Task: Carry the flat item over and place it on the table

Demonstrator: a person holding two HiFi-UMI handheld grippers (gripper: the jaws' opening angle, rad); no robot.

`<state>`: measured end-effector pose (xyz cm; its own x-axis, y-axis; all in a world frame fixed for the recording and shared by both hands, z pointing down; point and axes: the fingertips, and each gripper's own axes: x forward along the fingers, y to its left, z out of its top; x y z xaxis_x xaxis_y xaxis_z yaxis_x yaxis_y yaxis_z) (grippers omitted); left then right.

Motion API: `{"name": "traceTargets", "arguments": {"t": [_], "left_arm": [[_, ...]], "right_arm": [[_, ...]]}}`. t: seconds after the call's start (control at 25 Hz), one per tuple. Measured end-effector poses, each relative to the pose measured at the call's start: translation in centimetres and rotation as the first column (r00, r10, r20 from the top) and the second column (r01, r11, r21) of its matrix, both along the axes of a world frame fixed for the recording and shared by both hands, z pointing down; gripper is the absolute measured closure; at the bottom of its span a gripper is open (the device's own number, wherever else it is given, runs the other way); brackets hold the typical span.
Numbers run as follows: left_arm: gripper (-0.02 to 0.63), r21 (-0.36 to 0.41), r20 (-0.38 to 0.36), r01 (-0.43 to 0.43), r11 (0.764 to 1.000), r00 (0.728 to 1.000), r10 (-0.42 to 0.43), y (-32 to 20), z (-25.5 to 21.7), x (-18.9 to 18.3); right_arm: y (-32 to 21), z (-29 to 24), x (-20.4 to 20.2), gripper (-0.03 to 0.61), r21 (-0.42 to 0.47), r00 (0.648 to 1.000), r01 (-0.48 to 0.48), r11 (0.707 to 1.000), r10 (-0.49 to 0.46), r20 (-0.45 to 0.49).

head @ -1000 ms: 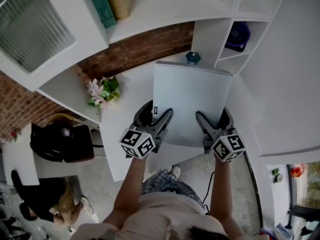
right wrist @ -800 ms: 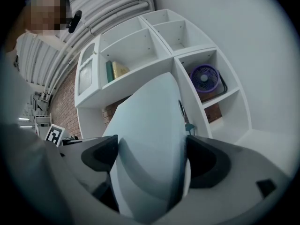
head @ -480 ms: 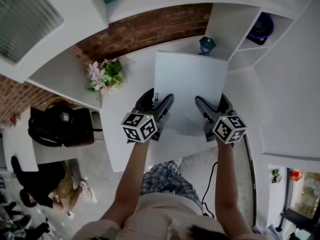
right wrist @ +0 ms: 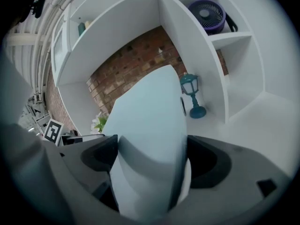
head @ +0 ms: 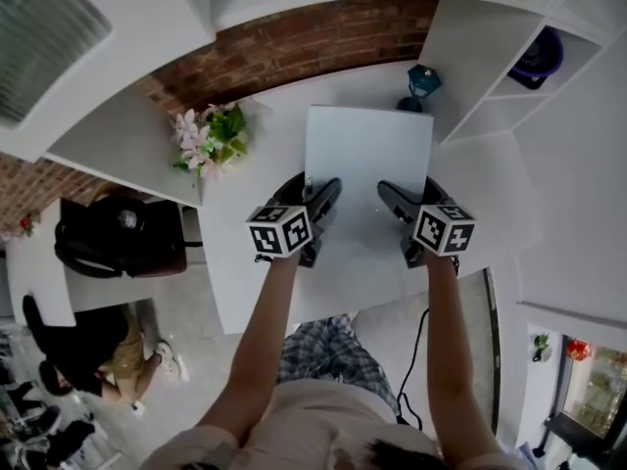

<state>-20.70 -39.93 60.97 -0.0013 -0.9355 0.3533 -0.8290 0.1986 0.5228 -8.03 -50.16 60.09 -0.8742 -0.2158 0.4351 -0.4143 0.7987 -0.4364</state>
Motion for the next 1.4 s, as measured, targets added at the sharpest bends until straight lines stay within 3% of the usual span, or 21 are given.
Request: {"name": "traceTargets", "arguments": {"t": [0.48, 0.84, 1.4], "left_arm": [[0.273, -0.166, -0.073, 0.003, 0.986, 0.997, -0.015, -0.9, 4.6, -0.7], [0.272, -0.337, -0.096, -0.046, 0.940, 0.995, 0.015, -1.1, 8.4, 0.4], [0.272, -0.338, -0.084, -0.054, 0.940, 0.996, 0.028, -1.3, 8.2, 0.1]], "right_arm": [[-1.1, 5.1, -0.8, 0.109, -0.140, 0.992, -0.041, 0.989, 0.023, -0.126], [-0.9, 8.8, 0.3, 0.106, -0.199, 0.959, -0.104, 0.974, 0.046, -0.279], [-1.1, 8.6, 0.2, 0.106, -0.200, 0.960, -0.097, 0.975, 0.039, -0.276]]}}
